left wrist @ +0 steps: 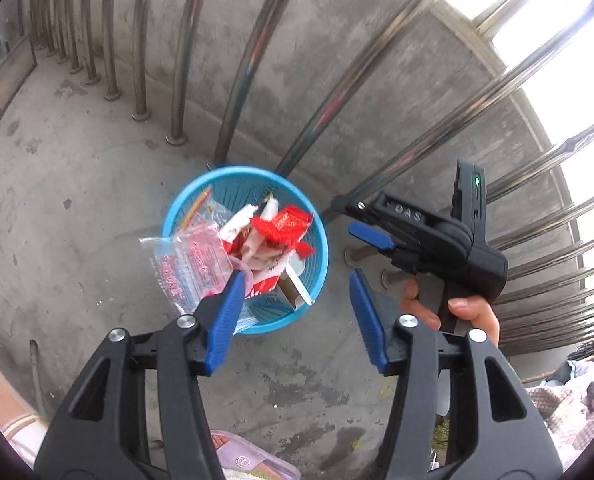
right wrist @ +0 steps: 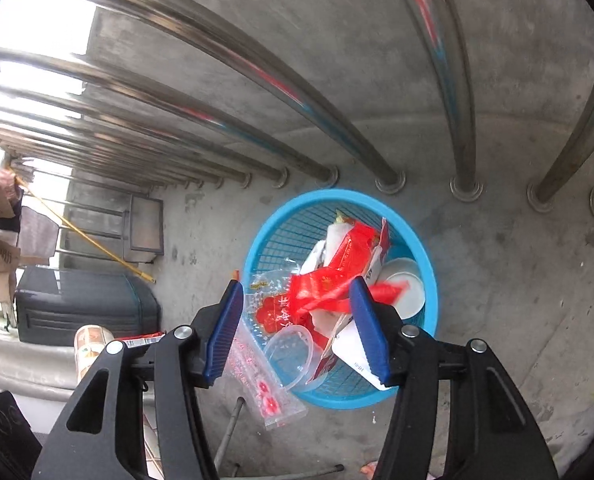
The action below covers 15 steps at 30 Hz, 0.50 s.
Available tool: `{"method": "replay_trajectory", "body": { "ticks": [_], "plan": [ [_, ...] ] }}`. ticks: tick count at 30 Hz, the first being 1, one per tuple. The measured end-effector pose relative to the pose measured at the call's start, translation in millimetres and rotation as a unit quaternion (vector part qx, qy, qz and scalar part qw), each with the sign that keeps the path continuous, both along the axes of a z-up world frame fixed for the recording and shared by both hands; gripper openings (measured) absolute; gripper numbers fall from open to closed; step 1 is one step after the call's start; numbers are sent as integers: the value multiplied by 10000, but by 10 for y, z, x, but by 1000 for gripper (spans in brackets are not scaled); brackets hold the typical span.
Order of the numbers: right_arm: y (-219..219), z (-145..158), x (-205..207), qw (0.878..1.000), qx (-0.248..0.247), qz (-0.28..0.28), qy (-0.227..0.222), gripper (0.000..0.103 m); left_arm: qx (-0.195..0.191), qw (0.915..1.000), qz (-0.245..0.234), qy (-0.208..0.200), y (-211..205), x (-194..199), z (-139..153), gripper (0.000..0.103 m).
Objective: Collect trash
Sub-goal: 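Move both tools back over the empty table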
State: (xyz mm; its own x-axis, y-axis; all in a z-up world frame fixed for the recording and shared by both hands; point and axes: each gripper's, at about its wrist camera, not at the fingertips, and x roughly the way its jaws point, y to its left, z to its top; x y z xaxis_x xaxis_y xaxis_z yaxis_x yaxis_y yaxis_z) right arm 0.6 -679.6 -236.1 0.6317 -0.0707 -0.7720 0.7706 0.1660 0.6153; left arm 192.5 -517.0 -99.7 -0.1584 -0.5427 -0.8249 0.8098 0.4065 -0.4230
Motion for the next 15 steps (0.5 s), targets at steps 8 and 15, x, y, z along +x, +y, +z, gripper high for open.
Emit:
{"method": "replay_trajectory", "body": {
  "ticks": [8,15],
  "plan": [
    [708,1138,59,9781,-1717,1173,-60,68,-936,9900,467,-945,1065,-96,1123,74],
    [1856,2196,264,9131,-3266,2418,-343,91,-963,9574,1845,-1999,2452,-480,1851,92]
  ]
}}
